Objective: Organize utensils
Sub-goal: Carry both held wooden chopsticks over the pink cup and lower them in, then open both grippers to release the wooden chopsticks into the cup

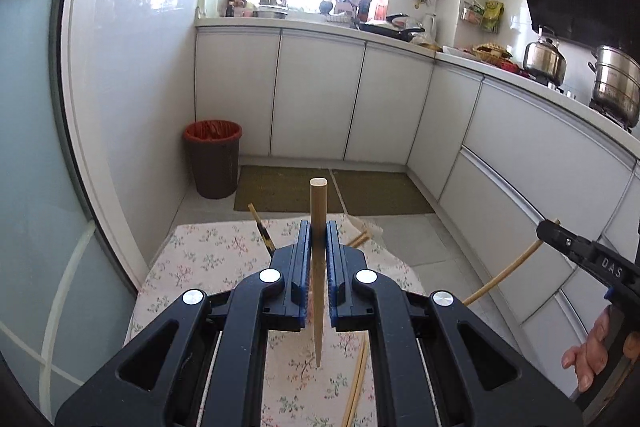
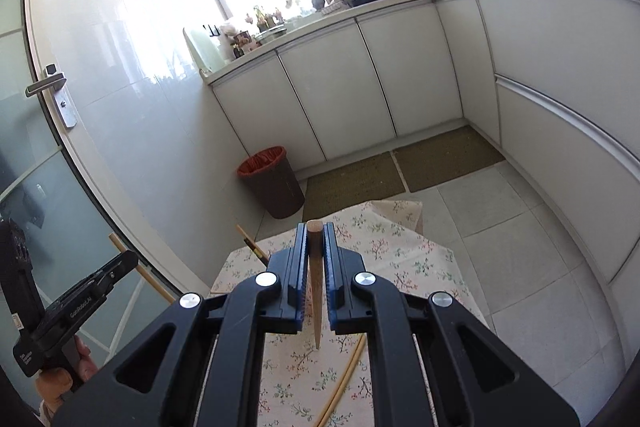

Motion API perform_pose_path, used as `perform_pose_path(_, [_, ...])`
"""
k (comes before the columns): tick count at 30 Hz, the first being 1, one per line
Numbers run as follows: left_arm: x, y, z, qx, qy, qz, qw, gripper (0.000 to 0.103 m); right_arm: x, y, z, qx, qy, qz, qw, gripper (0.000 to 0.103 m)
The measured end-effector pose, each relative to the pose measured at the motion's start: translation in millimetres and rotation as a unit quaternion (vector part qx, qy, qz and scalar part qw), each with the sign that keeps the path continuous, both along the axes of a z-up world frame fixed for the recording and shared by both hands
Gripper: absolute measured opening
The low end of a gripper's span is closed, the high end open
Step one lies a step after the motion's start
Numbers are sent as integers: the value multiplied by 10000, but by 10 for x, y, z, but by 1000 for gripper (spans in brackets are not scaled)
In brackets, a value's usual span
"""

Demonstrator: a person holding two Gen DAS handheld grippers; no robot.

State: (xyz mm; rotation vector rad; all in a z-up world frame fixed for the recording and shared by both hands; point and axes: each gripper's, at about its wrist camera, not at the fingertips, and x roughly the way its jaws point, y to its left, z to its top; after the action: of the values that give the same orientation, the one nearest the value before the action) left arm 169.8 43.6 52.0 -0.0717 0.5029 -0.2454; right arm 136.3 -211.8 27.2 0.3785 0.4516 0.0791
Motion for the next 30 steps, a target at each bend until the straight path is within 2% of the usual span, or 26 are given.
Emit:
perform_pose_path(5, [382, -11, 83, -205, -181, 280, 9992, 6, 180, 27, 108, -40, -193, -30, 9998, 8])
perform_pose_path(9, [662, -77, 44, -175, -267, 415, 9986, 6, 365, 71, 114, -134, -219, 23, 9997, 8])
perform_pose_path(19, [1259, -125, -487, -43, -106, 711, 9974, 7, 827, 315, 1, -312, -244, 208, 9990, 8])
perform_pose_path(21, [1321, -126, -590, 23, 21, 661, 9978, 8, 917, 397, -2, -365, -283, 258, 9986, 8])
perform_pose_path(23, [1305, -74, -626, -139, 94, 655, 9977, 9, 1003, 476, 5, -394, -325, 305, 9982, 8])
perform_pose_path(25, [1241, -2, -580, -226, -7, 724, 9971, 19, 1074, 544, 10, -410, -353, 344, 9979, 8])
perform_pose_path(30, [1111, 110, -423, -386, -90, 836, 9957, 20, 1240, 705, -54, -466, -310, 414, 9976, 8])
